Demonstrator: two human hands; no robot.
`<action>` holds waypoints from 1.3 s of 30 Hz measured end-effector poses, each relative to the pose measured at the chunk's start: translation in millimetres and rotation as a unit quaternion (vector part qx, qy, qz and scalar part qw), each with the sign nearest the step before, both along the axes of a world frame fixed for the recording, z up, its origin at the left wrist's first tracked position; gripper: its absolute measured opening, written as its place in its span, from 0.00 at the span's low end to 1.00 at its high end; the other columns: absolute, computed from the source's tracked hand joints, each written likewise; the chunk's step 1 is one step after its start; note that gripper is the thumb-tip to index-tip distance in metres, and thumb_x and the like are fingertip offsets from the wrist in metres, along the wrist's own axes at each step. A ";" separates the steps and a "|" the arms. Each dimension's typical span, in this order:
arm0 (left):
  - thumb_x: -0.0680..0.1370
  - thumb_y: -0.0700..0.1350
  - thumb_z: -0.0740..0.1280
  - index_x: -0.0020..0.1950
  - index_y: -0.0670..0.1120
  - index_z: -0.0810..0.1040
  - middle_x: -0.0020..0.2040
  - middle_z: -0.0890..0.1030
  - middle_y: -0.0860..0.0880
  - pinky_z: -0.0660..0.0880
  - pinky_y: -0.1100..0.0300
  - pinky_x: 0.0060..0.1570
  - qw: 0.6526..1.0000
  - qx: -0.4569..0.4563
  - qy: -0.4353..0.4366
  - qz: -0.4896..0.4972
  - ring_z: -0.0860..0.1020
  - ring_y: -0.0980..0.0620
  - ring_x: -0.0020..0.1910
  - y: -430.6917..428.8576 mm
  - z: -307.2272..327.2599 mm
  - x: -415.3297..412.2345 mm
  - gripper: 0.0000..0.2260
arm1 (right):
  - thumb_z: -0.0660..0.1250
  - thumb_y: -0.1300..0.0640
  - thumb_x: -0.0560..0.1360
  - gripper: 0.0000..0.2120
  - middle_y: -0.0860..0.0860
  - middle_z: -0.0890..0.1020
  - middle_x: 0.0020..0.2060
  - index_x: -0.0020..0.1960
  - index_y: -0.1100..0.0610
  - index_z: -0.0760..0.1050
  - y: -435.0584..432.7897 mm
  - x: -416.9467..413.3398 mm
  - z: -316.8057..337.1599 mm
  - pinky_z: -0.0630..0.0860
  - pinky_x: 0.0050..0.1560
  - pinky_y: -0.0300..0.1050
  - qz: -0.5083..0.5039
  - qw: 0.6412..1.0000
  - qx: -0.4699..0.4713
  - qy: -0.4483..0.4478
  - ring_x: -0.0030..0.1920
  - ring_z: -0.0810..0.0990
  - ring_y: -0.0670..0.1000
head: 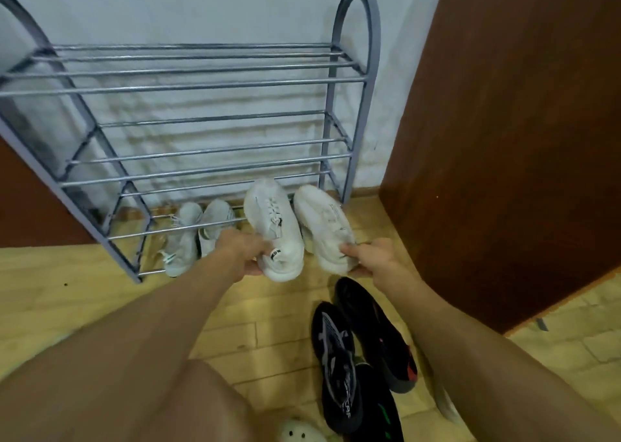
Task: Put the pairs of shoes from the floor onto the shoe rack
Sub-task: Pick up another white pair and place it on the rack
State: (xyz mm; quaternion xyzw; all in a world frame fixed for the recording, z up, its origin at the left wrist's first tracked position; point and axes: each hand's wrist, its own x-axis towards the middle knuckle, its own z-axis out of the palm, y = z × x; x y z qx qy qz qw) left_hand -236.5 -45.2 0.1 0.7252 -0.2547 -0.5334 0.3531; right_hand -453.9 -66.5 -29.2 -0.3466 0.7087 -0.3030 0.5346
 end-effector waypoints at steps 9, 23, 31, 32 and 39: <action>0.73 0.33 0.72 0.53 0.38 0.77 0.38 0.79 0.45 0.78 0.62 0.22 0.998 -0.066 -0.006 -0.003 0.78 0.49 0.34 -114.4 -28.6 34.4 0.10 | 0.77 0.58 0.68 0.11 0.57 0.83 0.40 0.37 0.59 0.75 -127.6 57.7 -31.8 0.83 0.45 0.57 -0.036 0.997 -0.068 -0.026 0.40 0.84 0.57; 0.78 0.47 0.67 0.66 0.43 0.75 0.60 0.79 0.47 0.77 0.51 0.57 0.998 -0.059 -0.019 -0.023 0.77 0.48 0.55 -173.6 -73.1 36.6 0.18 | 0.66 0.46 0.76 0.16 0.54 0.82 0.55 0.58 0.54 0.79 -169.9 62.6 -75.4 0.78 0.59 0.57 0.024 0.992 -0.092 0.082 0.56 0.80 0.57; 0.76 0.52 0.68 0.69 0.42 0.70 0.64 0.74 0.43 0.73 0.50 0.57 0.982 -0.004 -0.116 -0.151 0.74 0.44 0.57 -108.4 -30.9 12.3 0.24 | 0.64 0.55 0.78 0.20 0.62 0.75 0.65 0.67 0.62 0.72 -86.7 23.3 -35.2 0.75 0.62 0.58 0.170 0.970 -0.051 0.166 0.63 0.76 0.61; 0.76 0.52 0.68 0.63 0.43 0.74 0.60 0.76 0.43 0.74 0.51 0.55 0.972 0.000 -0.138 -0.190 0.75 0.45 0.54 -95.8 -25.2 6.4 0.20 | 0.64 0.55 0.78 0.21 0.62 0.76 0.64 0.68 0.62 0.71 -73.7 14.8 -34.0 0.76 0.61 0.58 0.191 0.965 -0.030 0.178 0.61 0.77 0.60; 0.75 0.54 0.67 0.63 0.41 0.77 0.63 0.76 0.45 0.73 0.56 0.56 0.885 -0.026 -0.261 -0.384 0.75 0.44 0.61 -6.4 9.0 -46.9 0.22 | 0.67 0.52 0.77 0.27 0.57 0.74 0.66 0.73 0.56 0.65 12.8 -39.4 -37.6 0.79 0.54 0.47 0.223 0.951 0.039 0.212 0.61 0.77 0.55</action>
